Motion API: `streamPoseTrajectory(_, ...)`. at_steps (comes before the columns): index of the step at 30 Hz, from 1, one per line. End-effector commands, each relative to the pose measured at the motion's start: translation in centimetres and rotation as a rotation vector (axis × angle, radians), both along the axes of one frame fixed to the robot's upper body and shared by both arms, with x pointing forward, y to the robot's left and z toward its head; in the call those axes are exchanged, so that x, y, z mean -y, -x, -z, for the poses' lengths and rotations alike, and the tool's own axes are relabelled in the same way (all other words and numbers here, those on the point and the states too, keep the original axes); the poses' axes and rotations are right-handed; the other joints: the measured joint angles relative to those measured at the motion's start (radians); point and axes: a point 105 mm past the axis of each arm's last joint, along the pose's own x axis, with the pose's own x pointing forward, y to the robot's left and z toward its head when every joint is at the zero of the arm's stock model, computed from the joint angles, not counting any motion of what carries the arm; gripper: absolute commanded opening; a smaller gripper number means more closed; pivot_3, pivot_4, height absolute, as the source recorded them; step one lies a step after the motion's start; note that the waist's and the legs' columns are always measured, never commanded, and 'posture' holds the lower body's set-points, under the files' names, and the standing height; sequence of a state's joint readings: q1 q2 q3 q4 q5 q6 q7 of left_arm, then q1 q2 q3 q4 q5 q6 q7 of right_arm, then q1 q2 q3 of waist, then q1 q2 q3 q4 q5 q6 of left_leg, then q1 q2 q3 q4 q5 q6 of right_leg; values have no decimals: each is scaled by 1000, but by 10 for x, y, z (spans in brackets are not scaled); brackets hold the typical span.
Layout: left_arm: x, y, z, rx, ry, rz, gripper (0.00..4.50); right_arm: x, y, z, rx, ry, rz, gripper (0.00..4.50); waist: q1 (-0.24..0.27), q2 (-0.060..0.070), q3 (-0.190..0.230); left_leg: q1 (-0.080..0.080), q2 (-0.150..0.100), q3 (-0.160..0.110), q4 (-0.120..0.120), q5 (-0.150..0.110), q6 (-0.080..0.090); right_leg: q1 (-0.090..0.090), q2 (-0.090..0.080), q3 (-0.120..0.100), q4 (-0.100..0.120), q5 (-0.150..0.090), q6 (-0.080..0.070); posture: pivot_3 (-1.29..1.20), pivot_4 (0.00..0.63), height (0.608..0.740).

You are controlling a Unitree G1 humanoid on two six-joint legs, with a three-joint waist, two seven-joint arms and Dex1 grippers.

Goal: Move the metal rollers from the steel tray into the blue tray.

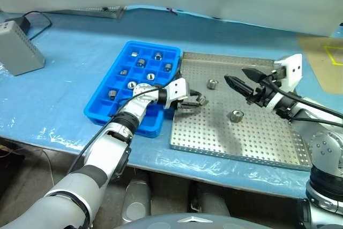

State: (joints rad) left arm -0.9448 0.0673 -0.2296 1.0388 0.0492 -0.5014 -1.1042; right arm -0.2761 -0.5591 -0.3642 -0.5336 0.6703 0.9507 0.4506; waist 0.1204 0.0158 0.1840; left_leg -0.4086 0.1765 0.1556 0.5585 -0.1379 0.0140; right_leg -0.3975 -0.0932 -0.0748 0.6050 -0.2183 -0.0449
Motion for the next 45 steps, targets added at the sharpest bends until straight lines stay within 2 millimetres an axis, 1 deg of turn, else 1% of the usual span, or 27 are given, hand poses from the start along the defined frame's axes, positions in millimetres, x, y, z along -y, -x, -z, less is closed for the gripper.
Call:
streamPoseTrajectory(1,2,-7,-13,-9,34,-25,1404,-11,6,-6,43,6,-18,3799,0,0,0,0,0,0,-1,0,-1,0,0,0,0,0,0,-103,150,740)
streamPoseTrajectory(5,-18,-26,-42,1,138,-130,1404,-9,7,1,31,2,1,3799,-5,0,0,0,0,0,-3,1,-2,-1,0,0,0,0,0,-100,150,740)
streamPoseTrajectory(7,-32,-31,-54,14,177,-167,1404,-8,5,3,29,-11,12,3799,-12,0,0,0,0,0,-4,1,-2,-2,0,0,0,0,0,-100,150,740)
streamPoseTrajectory(9,-53,-37,-68,31,223,-223,1404,-14,1,5,28,-21,-2,3799,-17,0,0,0,-1,0,-6,2,-3,-3,0,0,-1,0,0,-38,150,740)
streamPoseTrajectory(11,-69,-40,-77,41,252,-265,1404,-20,-2,6,28,-28,-19,3799,-21,0,0,-2,-1,0,-6,2,-3,-4,0,0,-1,0,0,-5,150,740)
streamPoseTrajectory(14,-100,-43,-92,28,304,-355,1404,-32,-12,9,27,-28,-60,3799,-23,0,0,-2,-1,0,-8,2,-3,-6,0,0,-1,0,0,41,150,740)
streamPoseTrajectory(17,-122,-42,-95,-1,315,-402,1404,-44,-19,7,39,-32,-113,3799,-20,0,0,-2,-1,0,-9,3,-4,-7,0,0,-1,-1,-1,93,150,740)
streamPoseTrajectory(19,-144,-40,-94,-43,317,-438,1404,-59,-24,3,60,-27,-181,3799,-20,0,0,-2,-1,0,-10,3,-5,-7,0,0,0,-1,-1,130,150,740)
streamPoseTrajectory(21,-156,-40,-93,-58,315,-478,1404,-67,-27,2,71,-17,-214,3799,-16,0,0,-3,-1,0,-11,4,-6,-9,0,0,0,-1,-1,153,150,740)
streamPoseTrajectory(24,-186,-35,-82,-79,308,-559,1404,-80,-35,4,71,1,-265,3799,-2,0,0,-3,-1,-1,-12,4,-7,-9,0,-1,0,-1,-2,209,150,740)
streamPoseTrajectory(25,-192,-32,-79,-83,299,-575,1404,-82,-36,4,71,6,-277,3799,2,0,0,-3,-1,-1,-12,4,-7,-9,0,0,0,-1,-2,209,150,740)
streamPoseTrajectory(26,-196,-29,-76,-91,293,-580,1404,-85,-37,5,72,8,-288,3799,6,0,0,-3,-1,-1,-12,4,-7,-9,0,-1,0,-1,-2,227,150,740)
streamPoseTrajectory(28,-201,-13,-66,-115,248,-557,1404,-91,-37,7,65,28,-328,3799,11,0,0,-4,-1,-1,-13,4,-7,-10,0,-1,0,-2,-3,238,150,740)
streamPoseTrajectory(29,-204,-7,-64,-130,249,-557,1404,-94,-36,8,64,34,-347,3799,13,0,0,-4,-1,-1,-13,4,-7,-10,0,-1,0,-2,-3,253,150,740)
streamPoseTrajectory(33,-215,4,-55,-149,242,-620,1404,-103,-37,11,64,42,-383,3799,36,-1,0,-5,0,-1,-13,5,-8,-11,0,-2,1,-2,-4,296,150,740)
streamPoseTrajectory(35,-213,4,-51,-155,243,-632,1404,-107,-39,14,59,49,-395,3799,44,-1,0,-5,1,-1,-13,5,-9,-11,0,-2,2,-2,-4,302,150,740)
streamPoseTrajectory(39,-195,3,-42,-183,241,-604,1404,-110,-40,15,60,64,-414,3799,64,-1,0,-2,1,-2,-13,6,-10,-8,0,-2,3,-2,-3,309,150,740)
streamPoseTrajectory(42,-186,5,-33,-189,205,-577,1404,-107,-42,15,60,73,-405,3799,70,-1,0,-2,1,-2,-13,6,-11,-8,0,-2,3,-2,-3,309,150,740)
streamPoseTrajectory(45,-185,4,-24,-212,192,-579,1404,-102,-43,17,57,85,-389,3799,69,-1,0,-3,1,-2,-13,7,-11,-9,1,-2,3,-2,-3,290,150,740)
